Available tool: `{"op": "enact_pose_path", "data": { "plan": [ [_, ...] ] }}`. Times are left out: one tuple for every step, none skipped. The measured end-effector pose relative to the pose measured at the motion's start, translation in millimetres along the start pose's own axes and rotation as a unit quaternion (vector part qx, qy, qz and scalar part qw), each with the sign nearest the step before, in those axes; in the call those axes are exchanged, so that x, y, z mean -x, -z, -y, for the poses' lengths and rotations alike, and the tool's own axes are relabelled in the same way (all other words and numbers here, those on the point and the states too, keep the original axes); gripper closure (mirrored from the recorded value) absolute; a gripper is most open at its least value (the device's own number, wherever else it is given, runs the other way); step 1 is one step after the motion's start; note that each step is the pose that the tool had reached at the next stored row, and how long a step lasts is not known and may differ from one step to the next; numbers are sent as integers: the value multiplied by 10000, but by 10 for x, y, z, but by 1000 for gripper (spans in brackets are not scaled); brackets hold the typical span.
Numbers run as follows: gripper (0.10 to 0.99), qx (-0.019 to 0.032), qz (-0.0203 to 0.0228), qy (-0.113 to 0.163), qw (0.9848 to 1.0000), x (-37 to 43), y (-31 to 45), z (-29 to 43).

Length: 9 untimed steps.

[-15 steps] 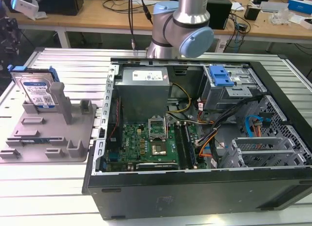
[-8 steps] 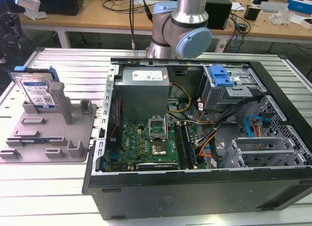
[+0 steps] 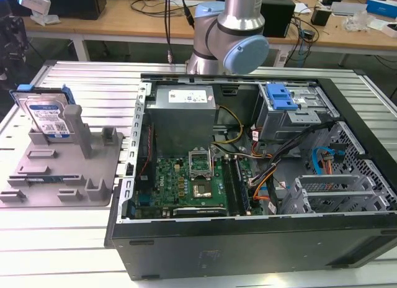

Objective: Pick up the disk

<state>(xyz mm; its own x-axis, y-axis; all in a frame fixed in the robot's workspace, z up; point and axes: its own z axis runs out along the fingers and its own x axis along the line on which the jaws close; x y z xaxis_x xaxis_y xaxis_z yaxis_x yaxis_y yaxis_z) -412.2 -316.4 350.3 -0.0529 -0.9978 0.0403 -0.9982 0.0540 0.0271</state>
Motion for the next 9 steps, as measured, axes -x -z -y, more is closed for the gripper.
{"op": "enact_pose_path", "data": {
  "plan": [
    [545,-27,5,23,10000,0,-5,-3],
    [545,-50,18,32,10000,-1,-9,-8],
    [545,-56,23,34,10000,0,-11,-10],
    [545,-57,25,34,10000,0,-12,-10],
    [545,-56,26,34,10000,0,-12,-10],
    [545,-56,27,34,10000,0,-13,-11],
    [545,-57,27,34,10000,0,-21,-11],
    [545,-57,28,34,10000,1,-28,-11],
    [545,-56,31,35,10000,1,-41,-10]
  ]
}}
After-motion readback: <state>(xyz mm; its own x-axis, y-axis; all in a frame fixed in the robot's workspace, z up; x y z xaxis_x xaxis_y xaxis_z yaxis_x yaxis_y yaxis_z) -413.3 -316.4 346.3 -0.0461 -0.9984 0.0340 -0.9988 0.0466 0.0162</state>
